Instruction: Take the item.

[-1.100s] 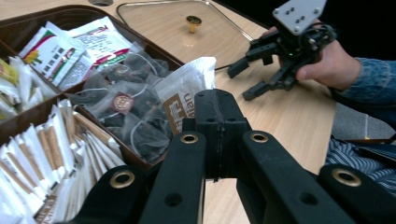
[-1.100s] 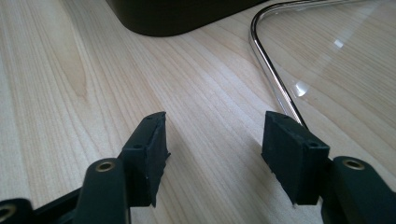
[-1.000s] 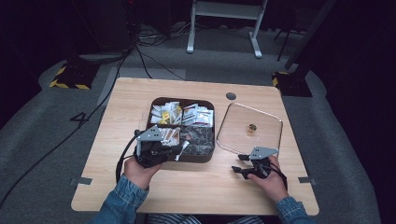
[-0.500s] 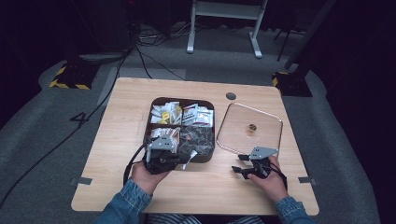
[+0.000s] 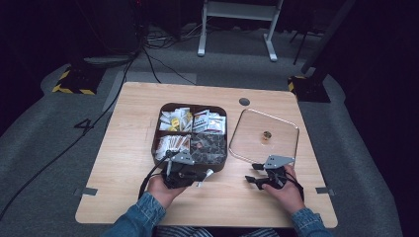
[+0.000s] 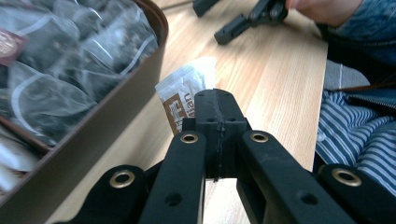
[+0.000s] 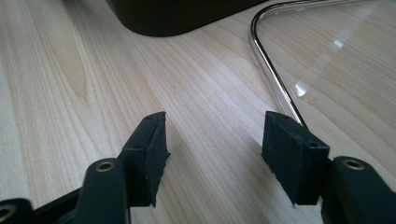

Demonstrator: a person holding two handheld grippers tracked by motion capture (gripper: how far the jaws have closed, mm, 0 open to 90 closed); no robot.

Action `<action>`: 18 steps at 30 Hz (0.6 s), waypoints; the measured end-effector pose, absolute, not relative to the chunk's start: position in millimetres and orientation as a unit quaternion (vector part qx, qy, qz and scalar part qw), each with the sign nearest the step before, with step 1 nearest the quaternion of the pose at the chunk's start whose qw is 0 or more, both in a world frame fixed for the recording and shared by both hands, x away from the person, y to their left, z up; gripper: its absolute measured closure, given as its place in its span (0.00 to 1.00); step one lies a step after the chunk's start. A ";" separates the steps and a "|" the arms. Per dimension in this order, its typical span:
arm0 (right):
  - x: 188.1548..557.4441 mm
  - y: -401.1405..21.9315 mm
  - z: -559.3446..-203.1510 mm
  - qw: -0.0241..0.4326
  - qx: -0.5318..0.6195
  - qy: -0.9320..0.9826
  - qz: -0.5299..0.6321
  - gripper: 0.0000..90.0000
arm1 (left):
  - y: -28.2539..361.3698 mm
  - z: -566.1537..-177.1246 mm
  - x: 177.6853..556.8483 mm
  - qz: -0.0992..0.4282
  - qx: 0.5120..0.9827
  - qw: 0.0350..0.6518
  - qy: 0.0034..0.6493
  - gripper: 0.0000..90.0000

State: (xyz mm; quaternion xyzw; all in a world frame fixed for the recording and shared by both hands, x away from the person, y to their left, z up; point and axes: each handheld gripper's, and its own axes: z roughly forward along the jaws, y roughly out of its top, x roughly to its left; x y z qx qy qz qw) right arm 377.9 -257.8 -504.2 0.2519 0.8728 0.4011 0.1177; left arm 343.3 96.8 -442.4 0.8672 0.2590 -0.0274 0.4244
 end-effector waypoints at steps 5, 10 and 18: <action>377.8 -257.8 -504.1 0.118 0.252 0.873 0.401 0.45 | 89.8 -451.1 344.8 -0.038 0.874 0.409 0.258 1.00; 377.7 -257.8 -504.2 0.118 0.253 0.873 0.401 0.45 | 81.0 -456.4 342.4 -0.035 0.887 0.389 0.244 1.00; 377.6 -257.7 -504.2 0.118 0.253 0.872 0.401 0.45 | 71.8 -467.5 346.4 -0.048 0.896 0.369 0.243 1.00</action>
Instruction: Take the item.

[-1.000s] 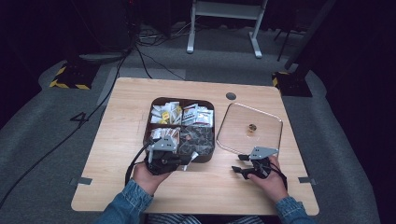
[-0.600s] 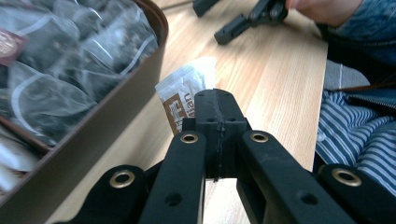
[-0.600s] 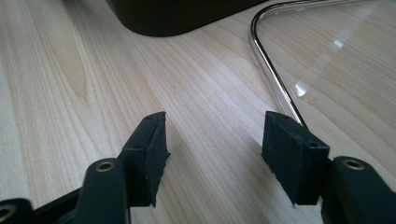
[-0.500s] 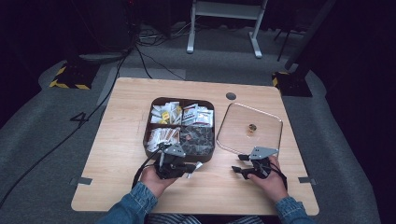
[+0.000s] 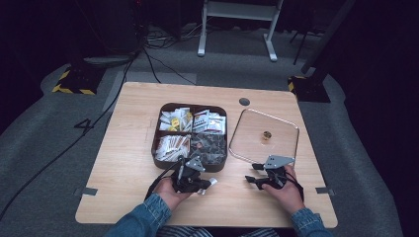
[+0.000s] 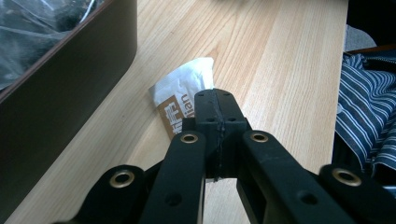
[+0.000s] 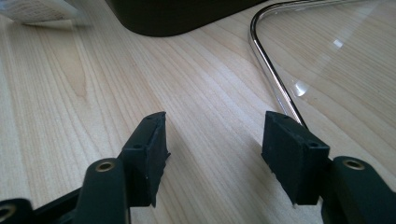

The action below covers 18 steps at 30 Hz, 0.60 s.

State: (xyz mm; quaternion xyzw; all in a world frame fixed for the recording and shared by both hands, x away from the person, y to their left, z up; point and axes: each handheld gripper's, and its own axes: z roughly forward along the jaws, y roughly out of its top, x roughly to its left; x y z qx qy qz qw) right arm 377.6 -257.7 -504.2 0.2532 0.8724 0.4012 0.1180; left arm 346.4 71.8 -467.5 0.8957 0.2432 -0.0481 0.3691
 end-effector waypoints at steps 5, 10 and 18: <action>377.7 -257.8 -504.2 0.118 0.253 0.872 0.401 0.45 | 67.0 -470.4 345.6 -0.055 0.902 0.359 0.234 1.00; 377.7 -257.7 -504.2 0.118 0.253 0.872 0.401 0.45 | 65.8 -471.1 344.5 -0.069 0.898 0.367 0.231 0.83; 377.6 -257.8 -504.2 0.118 0.253 0.872 0.401 0.45 | 77.8 -459.8 344.4 -0.045 0.881 0.403 0.243 0.74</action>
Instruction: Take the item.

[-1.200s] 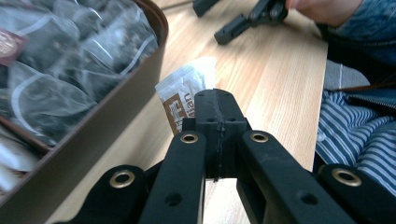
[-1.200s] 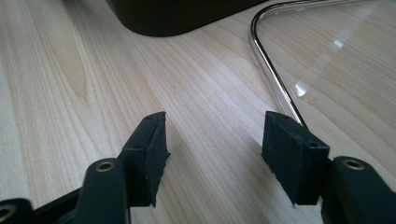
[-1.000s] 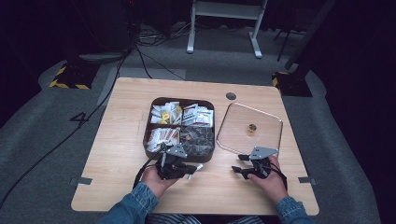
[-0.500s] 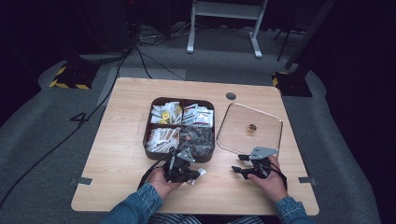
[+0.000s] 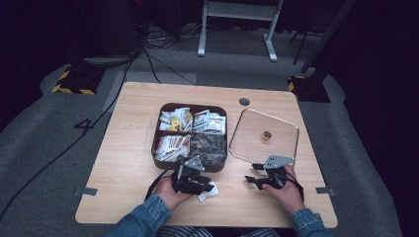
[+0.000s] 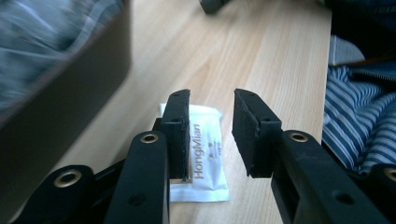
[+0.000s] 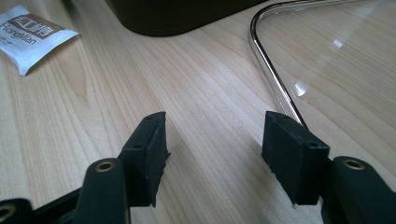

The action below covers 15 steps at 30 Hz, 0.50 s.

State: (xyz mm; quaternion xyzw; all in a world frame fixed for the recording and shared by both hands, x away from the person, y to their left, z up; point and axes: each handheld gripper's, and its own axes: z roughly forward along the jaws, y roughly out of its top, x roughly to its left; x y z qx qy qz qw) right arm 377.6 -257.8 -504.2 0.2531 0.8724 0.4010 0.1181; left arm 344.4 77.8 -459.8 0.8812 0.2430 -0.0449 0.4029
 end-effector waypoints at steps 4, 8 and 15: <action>377.7 -257.8 -504.2 0.118 0.253 0.872 0.401 0.45 | 85.3 -454.2 342.8 -0.027 0.871 0.422 0.249 0.71; 377.8 -257.8 -504.2 0.117 0.254 0.872 0.401 0.45 | 89.8 -450.4 340.7 -0.014 0.868 0.428 0.251 0.70; 378.0 -257.8 -504.2 0.117 0.254 0.872 0.401 0.45 | 95.7 -445.6 337.9 -0.004 0.865 0.430 0.258 0.70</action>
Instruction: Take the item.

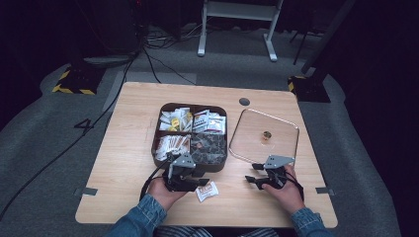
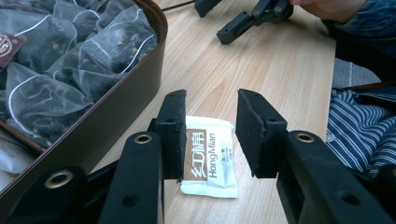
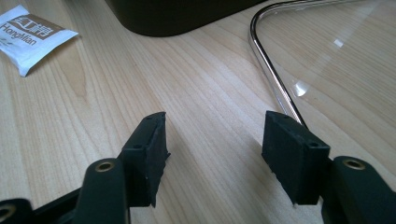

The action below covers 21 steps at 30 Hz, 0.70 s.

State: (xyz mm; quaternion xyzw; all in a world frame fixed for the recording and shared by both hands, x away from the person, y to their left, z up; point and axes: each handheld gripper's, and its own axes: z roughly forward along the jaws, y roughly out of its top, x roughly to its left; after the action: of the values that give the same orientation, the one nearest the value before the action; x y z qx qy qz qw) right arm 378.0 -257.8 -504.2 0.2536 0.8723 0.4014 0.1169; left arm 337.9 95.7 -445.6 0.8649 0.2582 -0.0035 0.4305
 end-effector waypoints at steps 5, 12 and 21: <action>377.9 -257.8 -504.1 0.118 0.254 0.873 0.401 0.45 | 100.2 -442.8 336.5 0.010 0.864 0.426 0.267 0.71; 378.0 -257.8 -504.2 0.117 0.254 0.872 0.401 0.45 | 121.6 -441.5 329.6 0.043 0.863 0.414 0.288 0.71; 378.2 -256.7 -504.1 0.113 0.265 0.871 0.399 0.35 | 141.3 -443.6 328.5 0.046 0.866 0.394 0.306 0.70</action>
State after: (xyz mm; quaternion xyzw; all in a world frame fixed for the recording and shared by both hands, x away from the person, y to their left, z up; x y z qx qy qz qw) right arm 378.2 -256.7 -504.1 0.2649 0.8706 0.3988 0.1132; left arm 328.5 141.3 -443.6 0.8656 0.3061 0.0458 0.3937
